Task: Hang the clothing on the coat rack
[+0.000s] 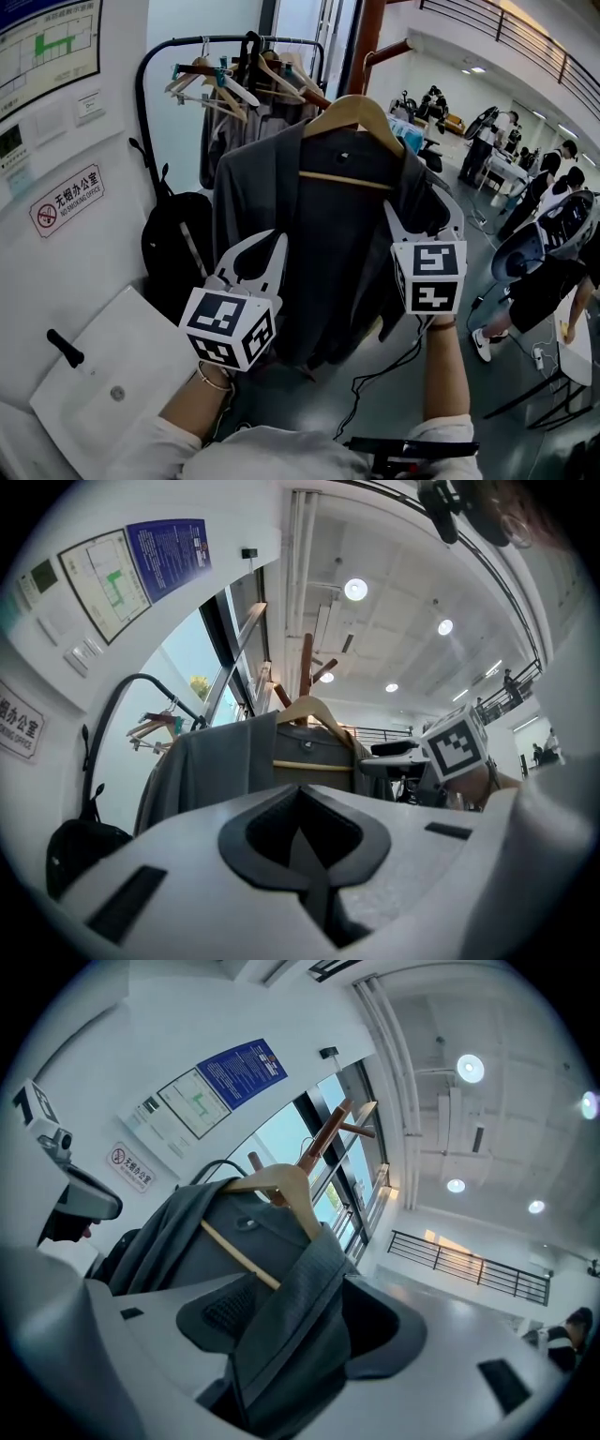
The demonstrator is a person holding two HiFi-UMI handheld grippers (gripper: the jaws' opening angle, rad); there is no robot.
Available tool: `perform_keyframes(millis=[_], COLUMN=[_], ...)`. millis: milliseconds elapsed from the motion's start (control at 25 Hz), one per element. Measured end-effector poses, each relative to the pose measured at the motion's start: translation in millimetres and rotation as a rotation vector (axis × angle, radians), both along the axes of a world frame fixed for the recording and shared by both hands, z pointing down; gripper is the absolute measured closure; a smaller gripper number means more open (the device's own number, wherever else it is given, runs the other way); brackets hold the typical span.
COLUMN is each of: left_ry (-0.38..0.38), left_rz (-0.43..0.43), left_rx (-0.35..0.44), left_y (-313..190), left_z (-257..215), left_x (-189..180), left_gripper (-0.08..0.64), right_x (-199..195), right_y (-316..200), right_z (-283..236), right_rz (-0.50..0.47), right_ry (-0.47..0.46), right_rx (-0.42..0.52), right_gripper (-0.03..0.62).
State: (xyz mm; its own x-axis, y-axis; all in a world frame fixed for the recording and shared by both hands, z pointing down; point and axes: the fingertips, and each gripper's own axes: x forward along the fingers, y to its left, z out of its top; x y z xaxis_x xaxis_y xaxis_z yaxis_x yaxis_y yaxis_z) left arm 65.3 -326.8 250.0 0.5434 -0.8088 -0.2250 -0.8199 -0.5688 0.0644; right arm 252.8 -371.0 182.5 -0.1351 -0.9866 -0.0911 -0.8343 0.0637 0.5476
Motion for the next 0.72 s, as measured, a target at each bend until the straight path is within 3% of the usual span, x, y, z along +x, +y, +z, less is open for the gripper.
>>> perform_keyframes(millis=[600,720], left_ry=[-0.021,-0.019], left_rz=[0.033,0.043], left_rx=[-0.084,-0.100], left_y=[-20.9,-23.5], left_z=[48.7,57.6], left_x=[-17.5,-23.3], left_gripper=[0.552,0.552], right_x=[-23.3,-33.5], right_y=[-9.3,-7.4], right_z=[105.6,118.8], right_rz=[0.018,0.018], right_ry=[-0.231,-0.282], right_rx=[-0.166,-0.178], right_gripper=[0.296,0.325])
